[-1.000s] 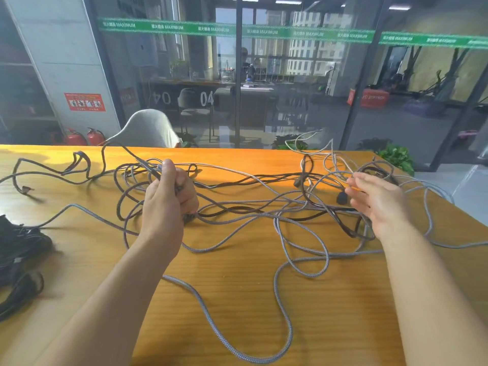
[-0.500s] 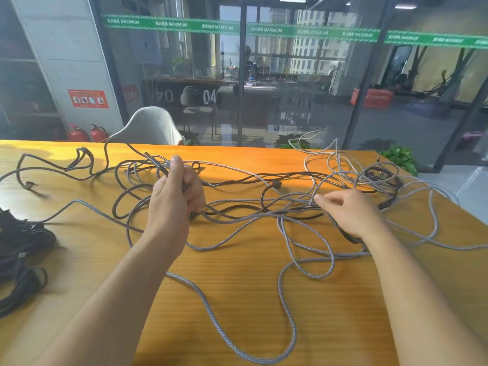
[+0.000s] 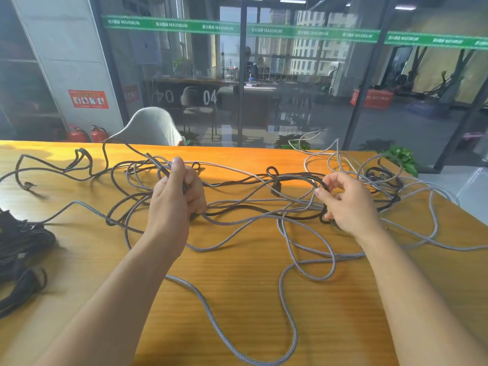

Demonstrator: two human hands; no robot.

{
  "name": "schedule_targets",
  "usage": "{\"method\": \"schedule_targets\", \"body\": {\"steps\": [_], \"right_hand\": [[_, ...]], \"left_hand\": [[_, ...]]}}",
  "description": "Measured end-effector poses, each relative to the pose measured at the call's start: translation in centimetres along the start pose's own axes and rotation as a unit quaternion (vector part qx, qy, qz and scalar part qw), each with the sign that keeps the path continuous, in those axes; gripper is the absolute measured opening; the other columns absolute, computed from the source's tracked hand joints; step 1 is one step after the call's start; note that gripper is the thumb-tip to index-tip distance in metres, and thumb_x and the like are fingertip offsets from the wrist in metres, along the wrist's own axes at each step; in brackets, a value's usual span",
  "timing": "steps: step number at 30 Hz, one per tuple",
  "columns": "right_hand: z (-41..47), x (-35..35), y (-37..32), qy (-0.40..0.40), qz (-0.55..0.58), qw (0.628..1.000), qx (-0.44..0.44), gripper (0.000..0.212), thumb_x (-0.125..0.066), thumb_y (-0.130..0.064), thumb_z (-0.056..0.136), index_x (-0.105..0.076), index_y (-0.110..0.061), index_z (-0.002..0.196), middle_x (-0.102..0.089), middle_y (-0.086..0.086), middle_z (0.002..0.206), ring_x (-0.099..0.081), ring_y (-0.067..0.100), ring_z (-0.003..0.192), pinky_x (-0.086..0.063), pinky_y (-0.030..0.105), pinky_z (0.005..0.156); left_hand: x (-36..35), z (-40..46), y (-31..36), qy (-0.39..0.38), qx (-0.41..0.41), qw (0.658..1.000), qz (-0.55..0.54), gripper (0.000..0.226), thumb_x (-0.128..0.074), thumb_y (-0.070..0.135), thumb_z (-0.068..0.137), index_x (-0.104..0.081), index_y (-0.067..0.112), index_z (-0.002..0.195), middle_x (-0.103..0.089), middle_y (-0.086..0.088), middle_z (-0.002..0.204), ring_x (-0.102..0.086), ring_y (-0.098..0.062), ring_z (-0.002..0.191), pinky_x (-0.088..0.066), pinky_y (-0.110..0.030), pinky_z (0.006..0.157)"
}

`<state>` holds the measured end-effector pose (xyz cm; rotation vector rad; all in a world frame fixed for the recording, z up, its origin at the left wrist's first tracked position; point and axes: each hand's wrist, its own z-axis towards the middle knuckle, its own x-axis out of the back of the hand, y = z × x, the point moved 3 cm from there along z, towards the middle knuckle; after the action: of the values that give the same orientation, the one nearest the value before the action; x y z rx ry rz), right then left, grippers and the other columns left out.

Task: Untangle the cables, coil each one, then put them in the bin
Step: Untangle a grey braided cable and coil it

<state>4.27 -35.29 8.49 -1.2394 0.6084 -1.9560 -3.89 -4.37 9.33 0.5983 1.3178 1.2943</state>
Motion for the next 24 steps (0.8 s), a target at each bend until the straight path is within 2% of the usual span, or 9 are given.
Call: {"method": "schedule_targets", "body": {"steps": [4,6,8,10,13,16,19,21,24], "right_hand": [[-0.3,-0.2,-0.3,0.021,-0.042,0.998,0.035,0.020,-0.071,-0.020,0.098,-0.056,-0.031,0.091,-0.072,-0.008,0.087,-0.072,0.005,0.067,-0.055,0.027,0.059],[-0.2,-0.2,-0.2,0.020,-0.058,0.997,0.036,0.021,-0.074,-0.017,0.094,-0.058,-0.030,0.091,-0.072,-0.005,0.094,-0.072,0.007,0.080,-0.054,0.027,0.066],[0.0,-0.5,0.1,-0.014,-0.066,0.997,0.032,0.025,-0.071,-0.005,0.091,-0.063,-0.028,0.089,-0.068,-0.003,0.106,-0.070,0.013,0.095,-0.054,0.027,0.079],[0.1,-0.7,0.2,-0.035,-0.099,0.994,0.020,0.035,-0.063,0.003,0.089,-0.069,-0.030,0.079,-0.067,-0.007,0.111,-0.064,0.020,0.106,-0.053,0.039,0.095],[-0.4,-0.8,-0.4,-0.007,-0.080,0.997,0.017,0.039,-0.056,0.002,0.092,-0.070,-0.026,0.069,-0.075,-0.009,0.101,-0.067,0.017,0.096,-0.053,0.045,0.098],[-1.3,-1.8,-2.3,0.026,-0.058,0.992,0.112,0.033,-0.055,0.006,0.090,-0.075,-0.019,0.098,-0.073,-0.008,0.108,-0.064,0.014,0.105,-0.052,0.040,0.101],[-2.2,-3.9,-4.5,-0.013,-0.086,0.968,0.236,0.055,-0.052,0.009,0.087,-0.068,-0.016,0.133,-0.066,-0.006,0.135,-0.051,0.010,0.127,-0.037,0.027,0.113],[-2.5,-5.5,-5.6,-0.081,-0.076,0.962,0.249,0.054,-0.049,0.004,0.097,-0.060,-0.018,0.145,-0.059,-0.007,0.147,-0.049,0.008,0.134,-0.033,0.021,0.117],[-3.0,-7.7,-5.9,-0.186,-0.065,0.960,0.198,0.048,-0.040,-0.011,0.110,-0.048,-0.022,0.155,-0.043,-0.011,0.161,-0.042,0.005,0.145,-0.025,0.018,0.121]], "left_hand": [[-0.2,0.0,0.1,-0.004,0.000,1.000,-0.001,0.046,-0.037,0.043,0.113,-0.036,0.023,0.071,-0.024,0.002,0.061,-0.019,-0.016,0.054,-0.023,-0.026,0.048],[-0.2,-0.1,0.1,-0.005,0.001,1.000,-0.002,0.047,-0.037,0.043,0.113,-0.036,0.023,0.071,-0.025,0.002,0.061,-0.019,-0.016,0.054,-0.022,-0.027,0.049],[-0.2,-0.3,0.1,-0.003,0.001,1.000,0.000,0.047,-0.037,0.043,0.113,-0.036,0.022,0.070,-0.025,0.003,0.061,-0.019,-0.016,0.054,-0.020,-0.029,0.052],[-0.1,-0.1,0.0,-0.005,0.003,1.000,-0.003,0.047,-0.037,0.043,0.113,-0.036,0.022,0.071,-0.025,0.003,0.060,-0.019,-0.016,0.053,-0.019,-0.029,0.051],[0.1,0.7,-0.5,-0.014,0.019,0.999,-0.024,0.049,-0.037,0.043,0.113,-0.035,0.022,0.068,-0.024,0.004,0.058,-0.019,-0.014,0.048,-0.024,-0.020,0.040],[0.2,1.1,-0.8,-0.029,0.027,0.998,-0.039,0.051,-0.038,0.041,0.113,-0.036,0.023,0.065,-0.024,0.004,0.057,-0.019,-0.013,0.046,-0.024,-0.020,0.038],[0.1,0.7,-0.6,-0.024,0.020,0.999,-0.014,0.049,-0.039,0.041,0.113,-0.037,0.022,0.067,-0.024,0.002,0.060,-0.018,-0.016,0.051,-0.024,-0.023,0.042],[0.0,0.4,-0.5,-0.025,0.020,0.999,0.008,0.049,-0.038,0.042,0.113,-0.037,0.022,0.068,-0.024,0.001,0.060,-0.017,-0.018,0.053,-0.024,-0.025,0.044],[-0.1,0.0,-0.4,-0.025,0.027,0.999,0.032,0.047,-0.037,0.043,0.113,-0.038,0.022,0.070,-0.023,0.001,0.061,-0.016,-0.019,0.056,-0.025,-0.025,0.047]]}}
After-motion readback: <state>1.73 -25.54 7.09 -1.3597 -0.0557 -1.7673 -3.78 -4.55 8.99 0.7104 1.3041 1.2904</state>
